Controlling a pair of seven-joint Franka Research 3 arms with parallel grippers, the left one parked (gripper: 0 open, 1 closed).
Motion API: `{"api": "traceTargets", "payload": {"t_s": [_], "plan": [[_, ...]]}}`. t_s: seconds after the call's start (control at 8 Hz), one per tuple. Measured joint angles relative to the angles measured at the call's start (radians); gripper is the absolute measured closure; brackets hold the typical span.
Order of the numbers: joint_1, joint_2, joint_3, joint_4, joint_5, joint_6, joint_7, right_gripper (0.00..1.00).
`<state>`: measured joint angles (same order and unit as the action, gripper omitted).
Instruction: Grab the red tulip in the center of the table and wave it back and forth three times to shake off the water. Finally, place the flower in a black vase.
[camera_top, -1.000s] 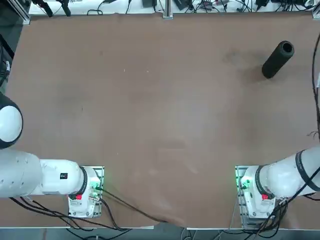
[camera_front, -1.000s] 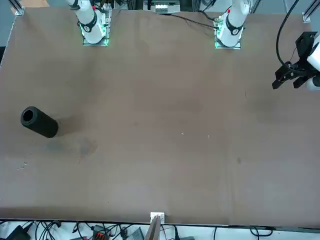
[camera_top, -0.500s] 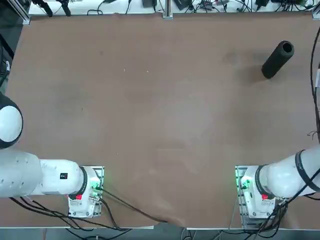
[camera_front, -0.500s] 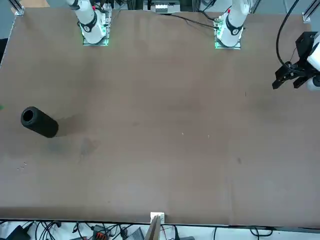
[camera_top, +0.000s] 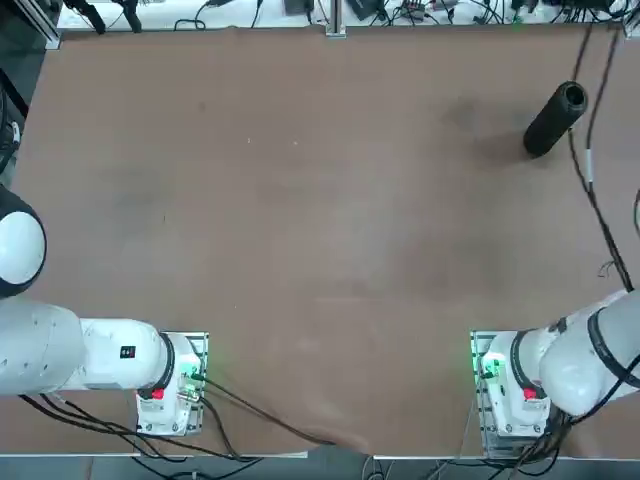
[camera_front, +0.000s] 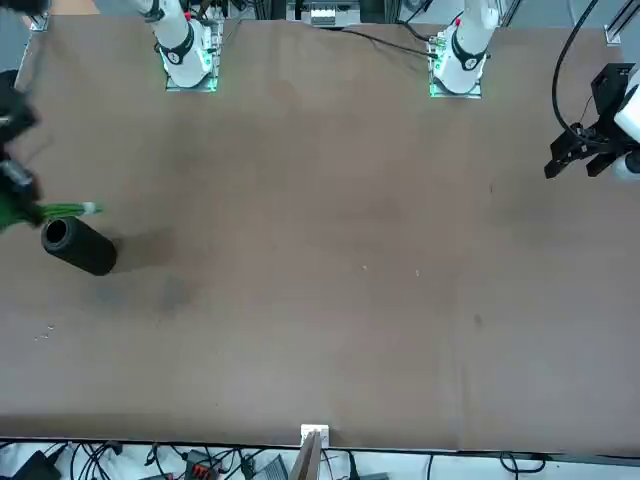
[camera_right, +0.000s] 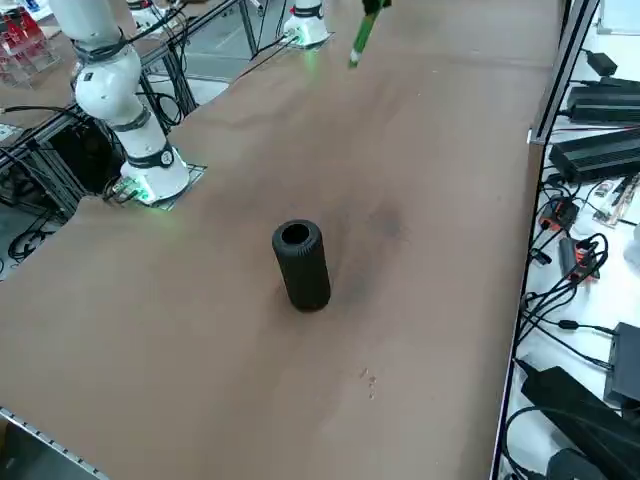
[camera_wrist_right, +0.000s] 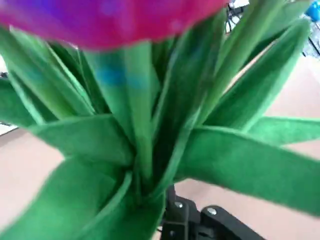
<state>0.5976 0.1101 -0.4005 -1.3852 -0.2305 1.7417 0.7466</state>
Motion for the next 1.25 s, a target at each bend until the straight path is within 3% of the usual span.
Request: {"api": "traceTargets", "payload": {"t_s": [0.38,0.62,0.88,1.12,1.25], "plan": [[0.184,0.000,0.002,0.000,-0.058,-0.112,0.294,0.89],[0.195,-0.003,-0.011,0.001,-0.089,-0.150,0.317,0.89],[0.139,-0.032,-0.068,0.001,-0.158,-0.152,0.193,0.89],[-0.007,-0.051,-0.148,-0.001,-0.162,-0.063,-0.090,0.89],[-0.094,-0.052,-0.170,-0.009,-0.149,0.006,-0.217,0.89]]}}
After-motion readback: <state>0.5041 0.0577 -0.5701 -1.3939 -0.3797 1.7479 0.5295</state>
